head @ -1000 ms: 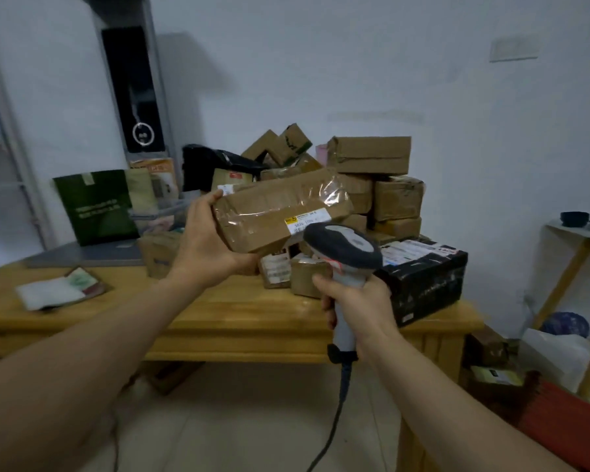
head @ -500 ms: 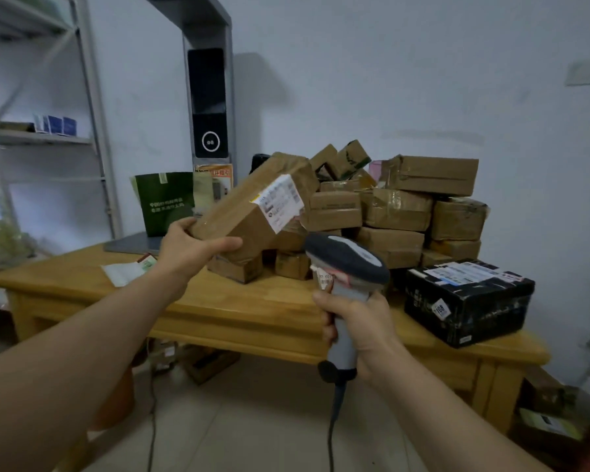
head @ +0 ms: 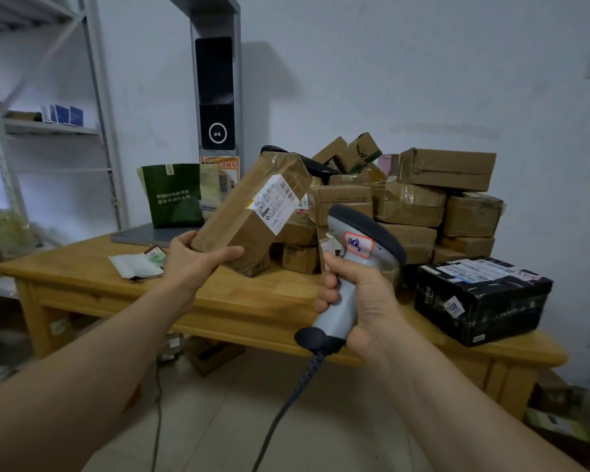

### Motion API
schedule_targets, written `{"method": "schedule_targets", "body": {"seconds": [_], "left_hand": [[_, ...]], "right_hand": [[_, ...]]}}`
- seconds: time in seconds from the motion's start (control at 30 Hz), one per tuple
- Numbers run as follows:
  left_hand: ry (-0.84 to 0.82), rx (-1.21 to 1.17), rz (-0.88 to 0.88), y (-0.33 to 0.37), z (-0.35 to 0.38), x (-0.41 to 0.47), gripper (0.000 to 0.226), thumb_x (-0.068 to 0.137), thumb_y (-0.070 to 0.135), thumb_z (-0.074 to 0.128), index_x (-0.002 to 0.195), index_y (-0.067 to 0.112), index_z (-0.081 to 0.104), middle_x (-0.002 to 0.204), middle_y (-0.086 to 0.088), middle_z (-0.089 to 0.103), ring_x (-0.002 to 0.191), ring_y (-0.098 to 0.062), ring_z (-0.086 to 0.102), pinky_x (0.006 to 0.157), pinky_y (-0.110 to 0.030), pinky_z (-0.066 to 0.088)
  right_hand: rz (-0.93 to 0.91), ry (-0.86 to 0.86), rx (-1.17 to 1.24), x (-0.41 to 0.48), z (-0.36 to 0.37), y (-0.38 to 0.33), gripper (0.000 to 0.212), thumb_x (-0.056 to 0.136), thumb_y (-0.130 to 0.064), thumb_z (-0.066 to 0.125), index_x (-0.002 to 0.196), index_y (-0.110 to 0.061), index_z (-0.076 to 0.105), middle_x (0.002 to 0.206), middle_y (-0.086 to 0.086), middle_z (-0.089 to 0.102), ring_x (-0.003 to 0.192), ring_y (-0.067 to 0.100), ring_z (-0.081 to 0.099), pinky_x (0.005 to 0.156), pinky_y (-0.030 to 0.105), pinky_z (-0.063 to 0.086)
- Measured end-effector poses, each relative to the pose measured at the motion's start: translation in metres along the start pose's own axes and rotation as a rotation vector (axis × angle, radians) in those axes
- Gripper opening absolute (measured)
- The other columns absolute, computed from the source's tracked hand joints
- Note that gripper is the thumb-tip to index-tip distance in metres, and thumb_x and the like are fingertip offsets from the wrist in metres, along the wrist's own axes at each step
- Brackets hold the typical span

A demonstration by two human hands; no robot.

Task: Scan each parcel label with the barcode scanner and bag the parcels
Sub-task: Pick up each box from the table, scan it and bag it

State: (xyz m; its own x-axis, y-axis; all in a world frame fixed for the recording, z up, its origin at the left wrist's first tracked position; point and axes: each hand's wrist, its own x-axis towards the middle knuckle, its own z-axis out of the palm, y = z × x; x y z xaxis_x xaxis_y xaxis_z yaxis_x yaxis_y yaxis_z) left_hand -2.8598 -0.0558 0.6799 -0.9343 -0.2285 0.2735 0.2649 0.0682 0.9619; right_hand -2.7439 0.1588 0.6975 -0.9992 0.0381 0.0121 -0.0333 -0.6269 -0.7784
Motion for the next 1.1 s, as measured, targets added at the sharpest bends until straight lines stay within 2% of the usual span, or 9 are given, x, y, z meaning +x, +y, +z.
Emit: {"method": "schedule_targets", "body": {"seconds": [0.37, 0.53, 0.57, 0.67, 0.73, 0.87, 0.97, 1.07, 1.1], "left_hand": [[0.038, -0.035, -0.006, -0.006, -0.009, 0.004, 0.122, 0.031, 0.041, 0.09, 0.138, 0.015, 0.039, 0.124, -0.005, 0.052, 0.112, -0.022, 0.054, 0.097, -0.042, 0.05], [0.063, -0.048, -0.01, -0.012, -0.016, 0.007, 0.107, 0.048, 0.029, 0.091, 0.139, 0.016, 0.037, 0.124, -0.004, 0.05, 0.115, -0.022, 0.052, 0.099, -0.042, 0.049], [0.066, -0.043, -0.015, -0.013, -0.018, 0.007, 0.109, 0.047, 0.031, 0.092, 0.14, 0.016, 0.037, 0.125, -0.004, 0.049, 0.115, -0.023, 0.052, 0.099, -0.043, 0.049], [0.079, -0.052, -0.036, -0.016, -0.028, 0.003, 0.135, 0.022, 0.05, 0.091, 0.141, 0.017, 0.037, 0.126, -0.004, 0.05, 0.115, -0.024, 0.053, 0.098, -0.043, 0.05], [0.107, -0.089, -0.071, -0.021, -0.043, -0.004, 0.143, 0.013, 0.053, 0.09, 0.141, 0.016, 0.038, 0.126, -0.004, 0.052, 0.113, -0.025, 0.055, 0.095, -0.041, 0.051], [0.239, -0.109, -0.193, -0.052, -0.091, -0.028, 0.124, 0.024, 0.05, 0.094, 0.133, 0.011, 0.048, 0.116, -0.007, 0.063, 0.098, -0.024, 0.066, 0.081, -0.039, 0.058], [0.403, -0.092, -0.333, -0.097, -0.141, -0.054, 0.09, 0.048, 0.045, 0.092, 0.121, 0.009, 0.053, 0.102, -0.003, 0.066, 0.081, -0.017, 0.066, 0.077, -0.037, 0.059], [0.507, -0.059, -0.554, -0.154, -0.196, -0.086, 0.107, 0.024, 0.062, 0.088, 0.115, 0.014, 0.06, 0.103, -0.007, 0.069, 0.086, -0.02, 0.069, 0.072, -0.031, 0.058], [0.539, -0.062, -0.622, -0.176, -0.215, -0.097, 0.106, 0.02, 0.062, 0.087, 0.11, 0.013, 0.062, 0.1, -0.009, 0.07, 0.084, -0.022, 0.07, 0.07, -0.031, 0.058]], "right_hand": [[0.044, -0.01, -0.005, 0.005, 0.009, 0.007, 0.016, 0.079, -0.01, 0.07, 0.07, -0.012, 0.056, 0.052, 0.001, 0.049, 0.037, 0.009, 0.04, 0.038, 0.019, 0.038], [0.047, -0.023, -0.017, 0.007, 0.015, 0.011, 0.017, 0.081, -0.011, 0.069, 0.071, -0.012, 0.055, 0.052, 0.001, 0.05, 0.037, 0.009, 0.041, 0.039, 0.018, 0.038], [0.046, -0.031, -0.02, 0.007, 0.016, 0.012, 0.017, 0.082, -0.011, 0.069, 0.071, -0.012, 0.055, 0.052, 0.001, 0.049, 0.036, 0.009, 0.041, 0.038, 0.018, 0.038], [0.053, -0.061, -0.017, 0.007, 0.021, 0.019, 0.016, 0.083, -0.011, 0.068, 0.072, -0.013, 0.057, 0.052, 0.001, 0.049, 0.036, 0.009, 0.04, 0.038, 0.017, 0.038], [0.08, -0.08, -0.026, 0.008, 0.024, 0.028, 0.014, 0.082, -0.011, 0.069, 0.073, -0.012, 0.057, 0.054, 0.003, 0.051, 0.036, 0.01, 0.041, 0.038, 0.018, 0.039], [0.256, -0.125, -0.134, 0.008, 0.029, 0.064, 0.015, 0.084, -0.013, 0.067, 0.075, -0.013, 0.055, 0.056, 0.001, 0.05, 0.04, 0.01, 0.041, 0.039, 0.019, 0.04], [0.45, -0.137, -0.18, 0.005, 0.035, 0.107, 0.016, 0.086, -0.015, 0.065, 0.075, -0.012, 0.054, 0.057, 0.0, 0.049, 0.041, 0.009, 0.042, 0.039, 0.019, 0.041], [0.654, -0.161, -0.175, 0.002, 0.041, 0.156, 0.019, 0.088, -0.016, 0.063, 0.073, -0.01, 0.052, 0.056, 0.0, 0.048, 0.038, 0.009, 0.041, 0.038, 0.019, 0.04], [0.713, -0.17, -0.172, 0.001, 0.043, 0.172, 0.021, 0.089, -0.016, 0.062, 0.072, -0.01, 0.052, 0.055, 0.0, 0.048, 0.037, 0.009, 0.041, 0.038, 0.018, 0.039]]}}
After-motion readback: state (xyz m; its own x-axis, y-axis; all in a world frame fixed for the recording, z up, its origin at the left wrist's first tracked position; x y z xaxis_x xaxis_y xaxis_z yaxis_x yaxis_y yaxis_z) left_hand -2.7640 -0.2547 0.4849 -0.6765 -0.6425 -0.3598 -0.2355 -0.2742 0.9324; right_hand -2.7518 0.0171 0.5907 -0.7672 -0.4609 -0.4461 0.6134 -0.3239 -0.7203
